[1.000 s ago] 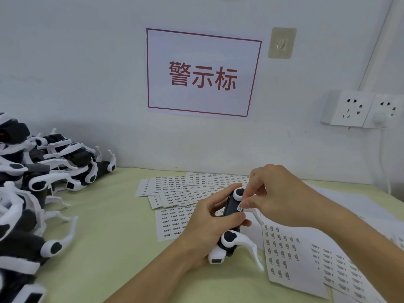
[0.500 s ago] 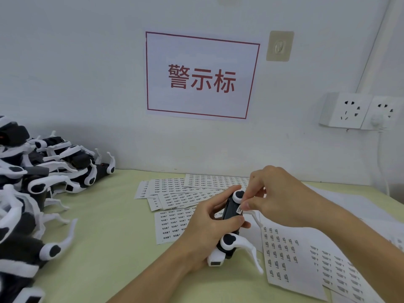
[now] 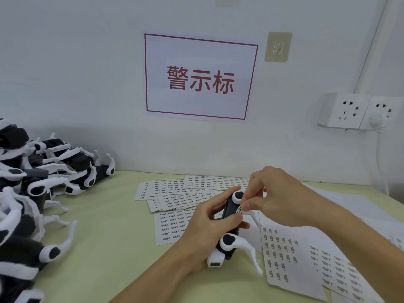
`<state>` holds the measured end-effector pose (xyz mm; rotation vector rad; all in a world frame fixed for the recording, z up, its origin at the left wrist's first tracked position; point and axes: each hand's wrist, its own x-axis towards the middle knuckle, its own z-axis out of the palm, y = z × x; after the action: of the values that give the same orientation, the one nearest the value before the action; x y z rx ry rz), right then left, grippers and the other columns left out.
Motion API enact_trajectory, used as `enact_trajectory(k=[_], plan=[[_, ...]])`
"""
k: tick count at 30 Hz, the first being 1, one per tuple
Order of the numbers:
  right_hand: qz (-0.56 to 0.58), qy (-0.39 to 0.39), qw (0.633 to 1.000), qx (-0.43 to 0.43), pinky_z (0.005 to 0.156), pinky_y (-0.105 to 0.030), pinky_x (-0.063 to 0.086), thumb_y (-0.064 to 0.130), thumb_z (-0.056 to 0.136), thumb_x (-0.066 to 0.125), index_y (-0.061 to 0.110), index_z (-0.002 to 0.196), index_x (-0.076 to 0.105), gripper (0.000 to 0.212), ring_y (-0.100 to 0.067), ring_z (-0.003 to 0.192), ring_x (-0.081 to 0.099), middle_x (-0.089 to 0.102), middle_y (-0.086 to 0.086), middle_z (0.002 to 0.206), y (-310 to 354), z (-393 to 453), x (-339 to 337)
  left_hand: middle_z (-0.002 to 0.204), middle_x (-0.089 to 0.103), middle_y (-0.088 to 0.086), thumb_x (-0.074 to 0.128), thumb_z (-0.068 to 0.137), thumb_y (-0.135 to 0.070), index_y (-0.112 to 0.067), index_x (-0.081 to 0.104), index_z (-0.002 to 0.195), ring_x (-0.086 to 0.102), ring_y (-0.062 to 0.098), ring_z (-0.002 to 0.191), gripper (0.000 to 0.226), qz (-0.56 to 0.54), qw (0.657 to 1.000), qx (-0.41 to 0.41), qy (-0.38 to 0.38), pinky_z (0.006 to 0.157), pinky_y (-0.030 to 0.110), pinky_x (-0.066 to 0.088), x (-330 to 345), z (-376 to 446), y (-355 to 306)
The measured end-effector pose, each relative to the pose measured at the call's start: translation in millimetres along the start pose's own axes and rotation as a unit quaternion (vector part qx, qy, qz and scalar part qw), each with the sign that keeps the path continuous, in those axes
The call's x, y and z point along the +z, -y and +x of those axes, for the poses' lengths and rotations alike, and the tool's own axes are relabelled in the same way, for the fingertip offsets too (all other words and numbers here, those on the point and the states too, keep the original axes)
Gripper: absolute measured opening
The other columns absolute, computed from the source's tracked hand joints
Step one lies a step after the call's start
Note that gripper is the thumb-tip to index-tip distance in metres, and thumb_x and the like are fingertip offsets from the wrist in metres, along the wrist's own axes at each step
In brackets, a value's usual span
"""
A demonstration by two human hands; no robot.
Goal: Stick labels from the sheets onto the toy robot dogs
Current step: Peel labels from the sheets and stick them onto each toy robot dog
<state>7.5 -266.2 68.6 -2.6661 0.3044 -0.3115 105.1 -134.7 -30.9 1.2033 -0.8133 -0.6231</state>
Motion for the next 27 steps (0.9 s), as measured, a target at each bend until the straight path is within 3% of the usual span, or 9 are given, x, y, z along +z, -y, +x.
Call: enact_trajectory(k=[4,8,10,13,15,22,27], plan=[[0.013,0.007,1.0,0.004,0.072,-0.023,0.05,0.027,0.083,0.078,0.041,0.063,0.073,0.025,-0.007,0.078,0.061,0.067,0.01,0.076,-2.1,0.5,-0.8,0.121,0.071,0.001,0.068,0.078,-0.009,-0.031,0.061,0.133,0.072,0.033,0.098,0.06,-0.001,1.0,0.0,0.002,0.087,0.04,0.058,-0.4,0.4,0.9],[0.012,0.011,1.0,0.002,0.077,-0.032,0.053,0.027,0.083,0.078,0.04,0.064,0.074,0.023,-0.016,0.079,0.063,0.069,0.002,0.079,-2.4,1.5,-0.7,0.122,0.07,0.002,0.068,0.077,-0.008,-0.031,0.062,0.133,0.073,0.033,0.098,0.061,-0.004,1.0,-0.001,0.0,0.087,0.04,0.058,-0.5,1.1,1.4],[0.011,0.013,1.0,0.002,0.076,-0.03,0.052,0.028,0.083,0.078,0.041,0.064,0.073,0.023,-0.014,0.079,0.063,0.069,0.004,0.08,-2.8,1.8,-1.6,0.122,0.07,0.002,0.068,0.077,-0.008,-0.032,0.063,0.132,0.073,0.033,0.098,0.06,-0.007,1.0,-0.001,-0.003,0.089,0.043,0.058,-0.3,1.0,1.3],[0.011,0.011,1.0,0.008,0.066,-0.02,0.047,0.032,0.081,0.079,0.04,0.064,0.074,0.019,-0.005,0.081,0.059,0.062,0.01,0.086,-6.1,2.6,-3.2,0.123,0.07,0.001,0.068,0.077,-0.008,-0.031,0.062,0.132,0.073,0.034,0.098,0.06,-0.006,1.0,0.0,-0.005,0.09,0.044,0.057,0.4,0.7,1.2],[0.014,0.014,1.0,0.01,0.068,-0.015,0.039,0.034,0.08,0.079,0.039,0.067,0.075,0.014,0.004,0.084,0.054,0.057,0.016,0.09,-8.5,3.0,-3.3,0.123,0.07,0.001,0.068,0.077,-0.008,-0.031,0.062,0.132,0.072,0.035,0.098,0.06,-0.009,1.0,-0.001,-0.005,0.09,0.044,0.057,0.9,0.4,0.8],[0.012,0.034,0.999,-0.009,0.077,-0.014,0.035,0.036,0.081,0.078,0.047,0.07,0.074,0.016,0.018,0.098,0.046,0.055,0.026,0.107,-9.4,2.9,-3.5,0.122,0.07,0.003,0.069,0.076,-0.006,-0.029,0.064,0.13,0.072,0.036,0.097,0.059,-0.025,1.0,-0.003,-0.01,0.085,0.042,0.059,1.2,0.2,-0.2],[-0.001,0.032,0.999,-0.015,0.074,-0.013,0.034,0.033,0.082,0.077,0.047,0.062,0.072,0.025,0.02,0.093,0.046,0.056,0.026,0.106,-7.6,3.7,-1.5,0.122,0.07,0.002,0.068,0.075,-0.005,-0.028,0.062,0.133,0.073,0.035,0.097,0.062,-0.01,1.0,-0.001,-0.01,0.089,0.045,0.058,1.4,-0.4,-1.2]])
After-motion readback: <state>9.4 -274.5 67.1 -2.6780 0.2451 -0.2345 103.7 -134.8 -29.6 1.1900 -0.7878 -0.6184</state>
